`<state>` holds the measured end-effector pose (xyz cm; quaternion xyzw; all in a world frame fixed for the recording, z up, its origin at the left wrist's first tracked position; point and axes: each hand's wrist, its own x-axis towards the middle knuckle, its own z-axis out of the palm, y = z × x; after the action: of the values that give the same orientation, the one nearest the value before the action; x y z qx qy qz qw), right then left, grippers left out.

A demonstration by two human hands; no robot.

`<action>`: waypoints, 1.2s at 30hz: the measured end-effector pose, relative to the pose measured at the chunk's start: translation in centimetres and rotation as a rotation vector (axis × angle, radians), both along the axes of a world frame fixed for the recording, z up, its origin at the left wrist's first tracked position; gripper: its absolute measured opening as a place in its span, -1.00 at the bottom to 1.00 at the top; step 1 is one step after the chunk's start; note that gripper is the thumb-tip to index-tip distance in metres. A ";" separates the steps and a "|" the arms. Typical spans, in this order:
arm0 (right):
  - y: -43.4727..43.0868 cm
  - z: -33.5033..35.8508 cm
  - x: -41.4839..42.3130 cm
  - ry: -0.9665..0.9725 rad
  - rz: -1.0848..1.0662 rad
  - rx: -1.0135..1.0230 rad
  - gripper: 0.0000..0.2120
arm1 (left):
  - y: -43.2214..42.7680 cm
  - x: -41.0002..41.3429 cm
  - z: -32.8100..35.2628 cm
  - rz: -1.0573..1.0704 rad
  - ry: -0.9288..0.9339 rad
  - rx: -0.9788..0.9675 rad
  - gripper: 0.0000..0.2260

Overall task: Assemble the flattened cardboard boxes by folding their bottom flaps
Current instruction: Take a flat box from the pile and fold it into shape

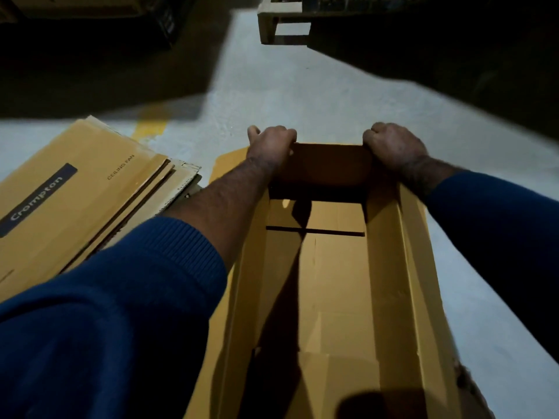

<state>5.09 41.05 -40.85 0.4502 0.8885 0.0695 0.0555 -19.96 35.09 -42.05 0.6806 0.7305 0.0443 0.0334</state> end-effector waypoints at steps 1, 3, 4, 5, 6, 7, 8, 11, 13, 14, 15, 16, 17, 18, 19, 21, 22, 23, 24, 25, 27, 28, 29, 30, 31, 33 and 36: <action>-0.1 0.0 -0.1 0.003 -0.003 -0.005 -0.86 | 0.1 0.0 -0.2 0.012 0.002 0.016 -0.85; -0.2 -0.3 -0.4 0.018 -0.026 -0.020 -0.87 | 0.3 0.3 -0.4 0.037 -0.005 0.030 -0.86; -0.2 -0.4 -0.5 0.028 -0.044 -0.026 -0.86 | 0.4 0.4 -0.5 0.043 -0.006 0.037 -0.86; -0.2 -0.6 -0.5 0.035 -0.059 -0.029 -0.85 | 0.5 0.6 -0.6 0.044 -0.005 0.044 -0.85; -0.2 -0.7 -0.6 0.048 -0.067 -0.030 -0.84 | 0.5 0.7 -0.5 0.048 -0.008 0.044 -0.85; -0.1 -0.9 -0.5 0.062 -0.068 -0.026 -0.83 | 0.5 0.8 -0.4 0.053 -0.019 0.051 -0.85; -0.1 -1.0 -0.5 0.086 -0.065 -0.016 -0.83 | 0.4 0.7 -0.4 0.054 -0.035 0.064 -0.86; -0.7 -1.8 -0.2 0.185 -0.073 0.037 -0.83 | -0.4 0.5 -0.9 0.071 -0.091 0.084 -0.81; -2.1 -2.5 0.3 0.196 -0.104 0.070 -0.73 | -1.9 0.5 -1.4 0.082 -0.122 0.058 -0.67; -3.1 -2.8 0.4 0.181 -0.121 0.064 -0.59 | -2.9 0.5 -1.4 0.104 -0.134 0.023 -0.53; -4.2 -2.8 0.6 0.161 -0.141 0.046 -0.44 | -4.1 0.5 -1.2 0.147 -0.152 -0.017 -0.40; -5.4 -2.5 0.7 0.158 -0.169 0.025 -0.35 | -5.3 0.7 -0.6 0.205 -0.179 -0.051 -0.30; -6.8 -2.0 0.7 0.148 -0.204 -0.001 -0.32 | -6.4 0.9 -0.1 0.272 -0.218 -0.086 -0.26; -8.2 -1.3 0.6 0.127 -0.242 -0.023 -0.33 | -7.6 1.4 0.7 0.343 -0.274 -0.121 -0.27; -9.8 -0.4 0.4 0.106 -0.278 -0.044 -0.35 | -8.9 1.9 1.6 0.411 -0.337 -0.143 -0.31; -13.0 1.8 -0.3 0.100 -0.347 -0.133 -0.42 | -12.0 2.9 3.1 0.532 -0.440 -0.169 -0.42; -14.8 3.1 -0.8 0.123 -0.378 -0.196 -0.47 | -14.1 3.4 3.9 0.574 -0.464 -0.180 -0.46; -16.5 4.5 -1.4 0.143 -0.393 -0.259 -0.51 | -16.2 3.7 4.4 0.612 -0.472 -0.191 -0.47; -18.5 5.8 -1.9 0.136 -0.386 -0.315 -0.54 | -18.7 3.9 5.0 0.661 -0.487 -0.208 -0.47; -20.6 6.8 -2.4 0.111 -0.366 -0.363 -0.55 | -21.4 3.9 5.2 0.716 -0.511 -0.232 -0.47; -25.5 7.7 -3.3 0.111 -0.357 -0.496 -0.57 | -26.9 3.6 5.2 0.836 -0.613 -0.297 -0.43; -28.2 7.6 -3.5 0.149 -0.384 -0.573 -0.57 | -29.8 3.2 5.0 0.908 -0.659 -0.332 -0.42; -30.9 7.3 -3.7 0.195 -0.417 -0.637 -0.58 | -32.6 2.9 4.4 0.977 -0.688 -0.367 -0.42; -33.8 6.8 -3.7 0.229 -0.441 -0.688 -0.59 | -35.5 2.9 4.2 1.049 -0.707 -0.421 -0.43; -36.5 6.5 -3.7 0.253 -0.452 -0.721 -0.60 | -37.9 3.0 3.1 1.101 -0.742 -0.469 -0.43; -41.4 5.6 -3.3 0.262 -0.460 -0.783 -0.62 | -41.8 3.3 0.2 1.132 -0.879 -0.562 -0.38; -47.3 4.8 -2.8 0.270 -0.510 -0.851 -0.63 | -44.8 4.8 -3.2 1.202 -1.103 -0.583 -0.33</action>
<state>2.26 -6.24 -36.09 0.5952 0.6993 -0.3726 0.1337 -15.19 -9.74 -45.21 0.0245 0.8283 0.1890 0.5269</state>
